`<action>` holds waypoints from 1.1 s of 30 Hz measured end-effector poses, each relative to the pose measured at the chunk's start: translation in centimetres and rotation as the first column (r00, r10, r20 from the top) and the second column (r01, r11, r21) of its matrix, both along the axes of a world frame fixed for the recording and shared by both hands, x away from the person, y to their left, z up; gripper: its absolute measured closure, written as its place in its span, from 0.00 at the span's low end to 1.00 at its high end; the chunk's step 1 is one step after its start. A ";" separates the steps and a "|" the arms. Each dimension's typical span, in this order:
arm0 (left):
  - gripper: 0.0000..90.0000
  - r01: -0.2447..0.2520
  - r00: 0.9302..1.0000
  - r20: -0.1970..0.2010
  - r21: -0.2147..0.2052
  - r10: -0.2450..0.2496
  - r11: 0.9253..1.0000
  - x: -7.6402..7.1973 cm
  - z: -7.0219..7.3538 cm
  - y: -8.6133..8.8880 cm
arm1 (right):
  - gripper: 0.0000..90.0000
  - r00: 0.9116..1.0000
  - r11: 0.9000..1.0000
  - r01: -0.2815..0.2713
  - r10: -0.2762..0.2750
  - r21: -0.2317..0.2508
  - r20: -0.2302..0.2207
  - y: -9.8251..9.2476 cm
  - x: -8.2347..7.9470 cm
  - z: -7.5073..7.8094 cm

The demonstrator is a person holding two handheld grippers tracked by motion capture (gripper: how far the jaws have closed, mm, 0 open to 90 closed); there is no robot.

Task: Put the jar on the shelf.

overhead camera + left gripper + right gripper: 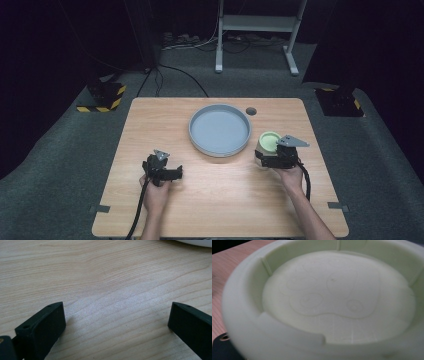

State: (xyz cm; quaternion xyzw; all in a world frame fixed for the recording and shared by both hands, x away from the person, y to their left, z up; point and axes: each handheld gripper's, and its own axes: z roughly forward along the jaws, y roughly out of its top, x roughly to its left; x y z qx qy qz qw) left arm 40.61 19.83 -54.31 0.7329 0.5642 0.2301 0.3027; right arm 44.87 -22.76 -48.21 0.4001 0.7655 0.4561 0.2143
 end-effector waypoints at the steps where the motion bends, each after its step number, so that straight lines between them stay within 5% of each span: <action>1: 0.02 0.000 1.000 0.000 0.000 0.000 1.000 0.0 0.0 0.0 | 0.11 1.000 1.000 0.001 -0.001 0.001 -0.005 0.0 0.0 0.1; 33: 0.02 -0.001 1.000 0.001 -0.001 0.001 1.000 0.0 0.0 0.0 | 0.12 0.996 0.995 -0.082 0.084 0.053 -0.041 1.6 2.2 3.5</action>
